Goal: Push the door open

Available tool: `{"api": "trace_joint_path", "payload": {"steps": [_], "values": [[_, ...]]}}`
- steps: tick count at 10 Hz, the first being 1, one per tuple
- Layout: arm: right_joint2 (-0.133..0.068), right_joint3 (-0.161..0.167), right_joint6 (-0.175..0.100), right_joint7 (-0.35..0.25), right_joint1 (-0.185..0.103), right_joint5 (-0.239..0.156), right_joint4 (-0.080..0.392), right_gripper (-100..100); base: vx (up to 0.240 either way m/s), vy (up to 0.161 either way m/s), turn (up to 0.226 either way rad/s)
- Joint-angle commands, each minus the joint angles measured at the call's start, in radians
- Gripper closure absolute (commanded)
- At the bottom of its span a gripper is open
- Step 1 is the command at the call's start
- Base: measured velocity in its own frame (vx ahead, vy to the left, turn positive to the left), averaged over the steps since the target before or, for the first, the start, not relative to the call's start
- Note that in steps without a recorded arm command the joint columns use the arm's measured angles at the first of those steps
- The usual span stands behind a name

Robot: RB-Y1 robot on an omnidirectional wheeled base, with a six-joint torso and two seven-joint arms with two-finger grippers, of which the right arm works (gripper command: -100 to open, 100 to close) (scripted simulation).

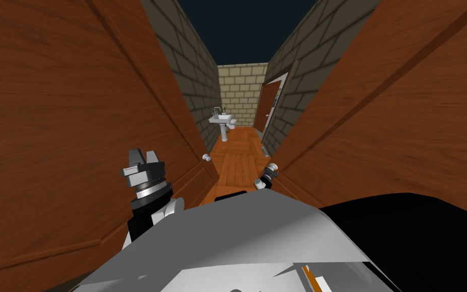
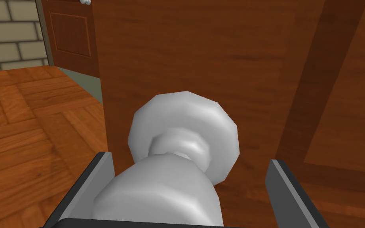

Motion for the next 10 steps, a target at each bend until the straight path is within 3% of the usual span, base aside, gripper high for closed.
{"api": "trace_joint_path", "payload": {"steps": [1,5,8,9,10], "values": [[0.001,-0.023,-0.031,0.000,0.015,-0.013,0.005,100,0.092,-0.082,-0.075],[0.030,-0.050,-0.059,0.020,0.011,-0.037,0.006,100,0.174,-0.113,-0.070],[0.068,-0.073,-0.082,0.037,0.008,-0.058,0.007,100,0.221,-0.060,-0.070],[0.061,-0.064,-0.072,0.032,-0.003,-0.053,0.018,100,0.098,-0.020,-0.034],[0.026,-0.083,-0.083,0.036,0.001,-0.071,0.017,100,0.074,-0.071,-0.039]]}}
